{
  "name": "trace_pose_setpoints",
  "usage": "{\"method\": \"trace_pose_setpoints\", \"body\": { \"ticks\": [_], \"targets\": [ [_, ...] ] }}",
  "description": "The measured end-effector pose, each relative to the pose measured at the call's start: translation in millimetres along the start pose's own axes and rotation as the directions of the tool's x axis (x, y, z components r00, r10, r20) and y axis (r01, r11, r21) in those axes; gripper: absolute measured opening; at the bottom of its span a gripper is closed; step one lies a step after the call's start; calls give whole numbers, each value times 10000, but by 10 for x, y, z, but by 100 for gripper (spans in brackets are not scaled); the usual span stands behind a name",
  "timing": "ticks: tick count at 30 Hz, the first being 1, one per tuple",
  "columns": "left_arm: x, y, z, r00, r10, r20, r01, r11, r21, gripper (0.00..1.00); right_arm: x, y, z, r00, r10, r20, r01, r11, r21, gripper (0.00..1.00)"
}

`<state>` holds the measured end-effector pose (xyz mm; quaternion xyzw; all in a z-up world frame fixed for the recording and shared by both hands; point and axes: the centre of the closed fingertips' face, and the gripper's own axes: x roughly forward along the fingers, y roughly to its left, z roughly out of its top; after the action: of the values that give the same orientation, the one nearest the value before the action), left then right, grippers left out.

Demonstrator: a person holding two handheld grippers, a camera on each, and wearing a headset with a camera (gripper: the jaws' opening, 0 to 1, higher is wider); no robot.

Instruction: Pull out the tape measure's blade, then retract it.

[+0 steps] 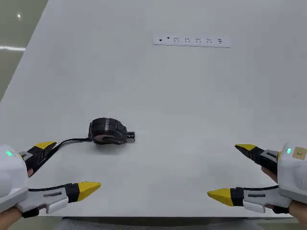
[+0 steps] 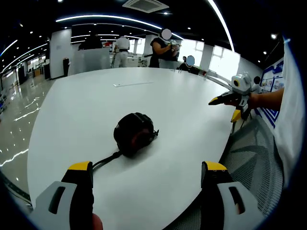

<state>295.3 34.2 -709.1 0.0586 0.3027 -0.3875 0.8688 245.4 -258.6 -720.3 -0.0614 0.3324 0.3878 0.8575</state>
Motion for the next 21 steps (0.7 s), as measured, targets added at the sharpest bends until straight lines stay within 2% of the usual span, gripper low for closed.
{"method": "trace_pose_setpoints", "body": {
  "ticks": [3, 7, 10, 21],
  "targets": [
    [2, 2, -9, 10000, 17, -60, -17, 10000, -67, 90, 12, -2, 11, 10000, -19, 40, 20, 10000, -42, 89],
    [3, 17, 9, 10000, 47, 53, -46, 9999, -106, 90, 32, -3, 41, 9999, -1, 129, 2, 9999, -100, 89],
    [10, 22, 9, 10000, 42, 57, -42, 10000, -88, 87, 62, 11, 64, 9998, 122, 147, -120, 9999, -121, 87],
    [75, 37, 74, 9998, -118, 175, 114, 9997, 214, 87, 244, 29, 173, 9986, 537, -1, -536, 9969, -585, 86]
  ]
}}
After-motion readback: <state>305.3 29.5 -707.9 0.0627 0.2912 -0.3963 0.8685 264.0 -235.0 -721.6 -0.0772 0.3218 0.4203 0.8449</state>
